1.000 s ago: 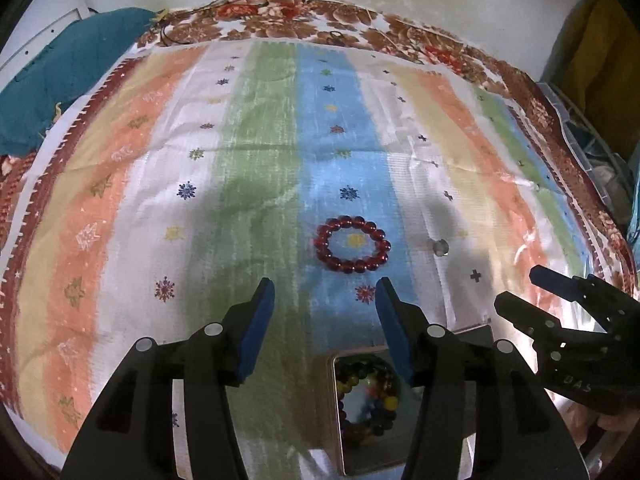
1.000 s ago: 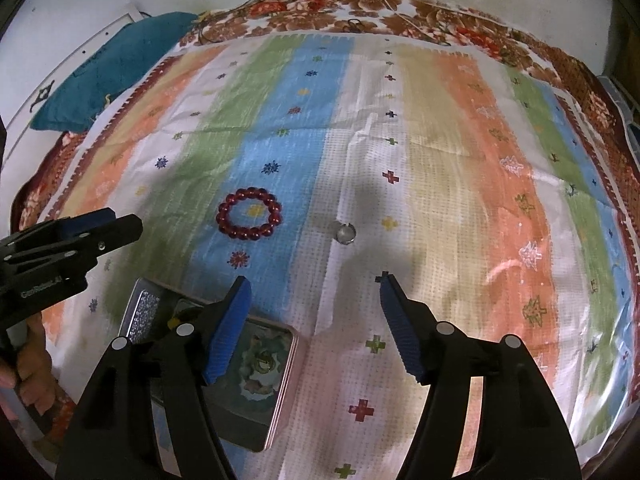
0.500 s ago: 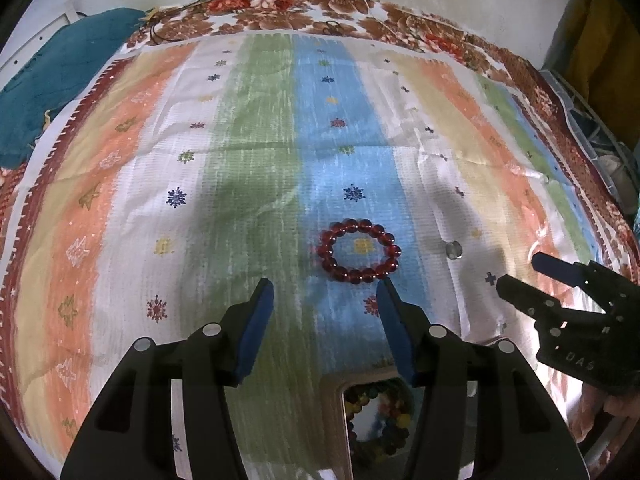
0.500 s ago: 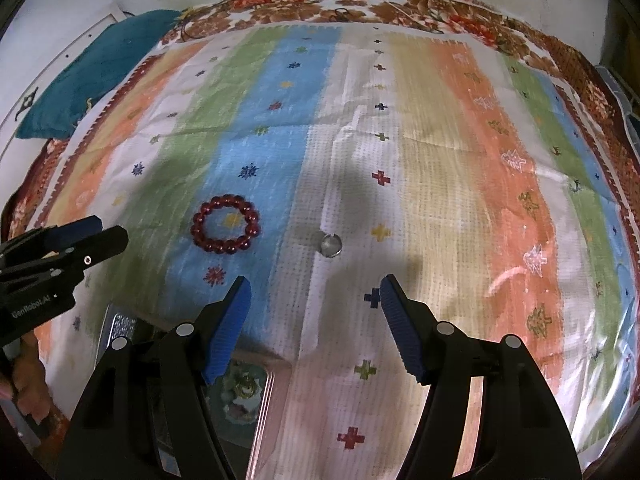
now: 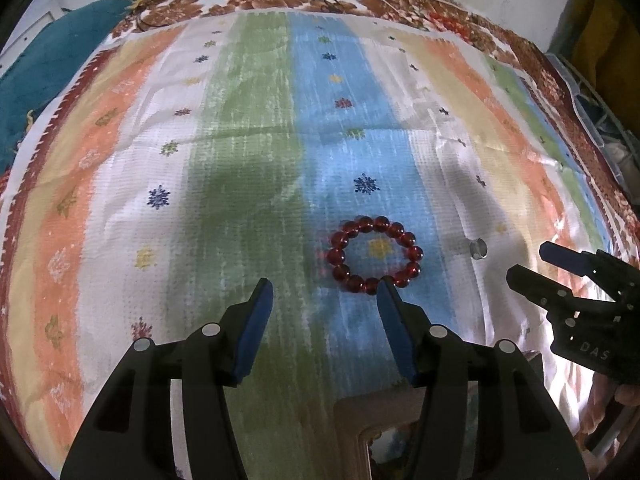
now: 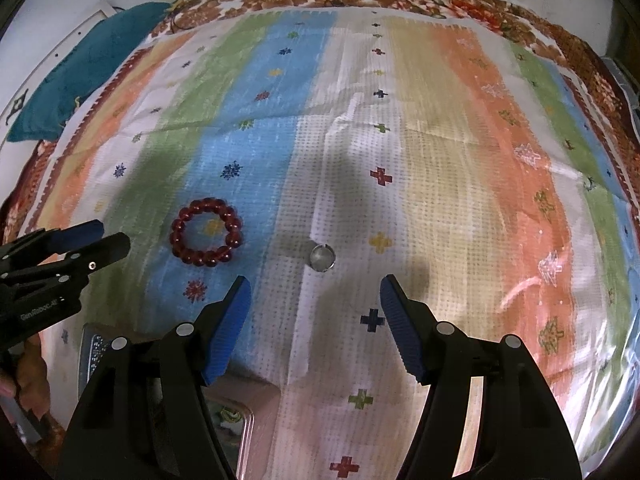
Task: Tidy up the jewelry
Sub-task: 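Move both open tools toward the red bead bracelet and clear ring, then grasp the red bead bracelet with left tool while right tool grasps clear ring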
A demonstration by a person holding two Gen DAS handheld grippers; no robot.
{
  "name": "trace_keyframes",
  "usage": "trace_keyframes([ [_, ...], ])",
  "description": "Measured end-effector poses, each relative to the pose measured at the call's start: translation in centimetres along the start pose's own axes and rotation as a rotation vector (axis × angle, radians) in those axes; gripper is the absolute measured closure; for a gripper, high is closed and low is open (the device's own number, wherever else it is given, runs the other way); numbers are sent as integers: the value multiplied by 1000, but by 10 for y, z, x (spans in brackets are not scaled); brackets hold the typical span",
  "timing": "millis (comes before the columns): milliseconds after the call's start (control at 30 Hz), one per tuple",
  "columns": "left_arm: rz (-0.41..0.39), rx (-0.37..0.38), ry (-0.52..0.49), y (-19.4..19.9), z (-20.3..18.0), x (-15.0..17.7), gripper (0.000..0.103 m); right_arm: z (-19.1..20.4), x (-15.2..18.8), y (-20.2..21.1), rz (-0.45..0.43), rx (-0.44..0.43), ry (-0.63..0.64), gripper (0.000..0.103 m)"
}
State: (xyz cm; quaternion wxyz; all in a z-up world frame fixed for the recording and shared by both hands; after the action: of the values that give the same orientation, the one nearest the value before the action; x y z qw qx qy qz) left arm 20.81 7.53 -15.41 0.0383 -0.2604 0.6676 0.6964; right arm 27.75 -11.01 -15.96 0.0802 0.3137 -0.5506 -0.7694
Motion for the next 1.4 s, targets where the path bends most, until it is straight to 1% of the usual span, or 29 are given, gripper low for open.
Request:
trace_keyframes([
  [100, 8, -15, -22, -9, -3, -3, 49, 0, -1, -6, 10, 0, 2, 36],
  [200, 10, -17, -25, -15, -4, -6, 49, -2, -2, -11, 22, -19, -5, 36],
  [600, 49, 17, -38, -36, -6, -9, 49, -11, -9, -28, 29, -24, -30, 36],
  [867, 77, 38, -53, -53, -6, -10, 49, -13, -15, -42, 51, -50, -43, 36],
  [967, 78, 36, -67, -57, -9, -12, 49, -16, -17, -47, 55, -26, -31, 36],
  [1033, 68, 17, -79, -59, -10, -13, 49, -16, -18, -49, 54, -6, -18, 36],
  [1233, 75, 0, -117, -62, -12, -12, 49, -13, -19, -56, 67, -11, 2, 36],
  [1400, 77, 0, -117, -67, -9, -11, 50, -12, -16, -60, 81, -17, 9, 36],
])
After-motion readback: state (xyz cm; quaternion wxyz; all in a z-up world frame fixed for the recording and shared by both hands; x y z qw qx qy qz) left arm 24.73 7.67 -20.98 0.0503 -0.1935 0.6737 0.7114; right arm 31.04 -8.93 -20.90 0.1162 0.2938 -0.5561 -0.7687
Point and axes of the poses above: each gripper's, at about its wrist camera, not at the fingertips, and y roughly against the way its jaws point, z to its left, x to its underside, the point moved 6 cm from there along -y, roughly the way its jaws point, and after that the axes turned 7 degrees about -x, right-handed, at the moved point
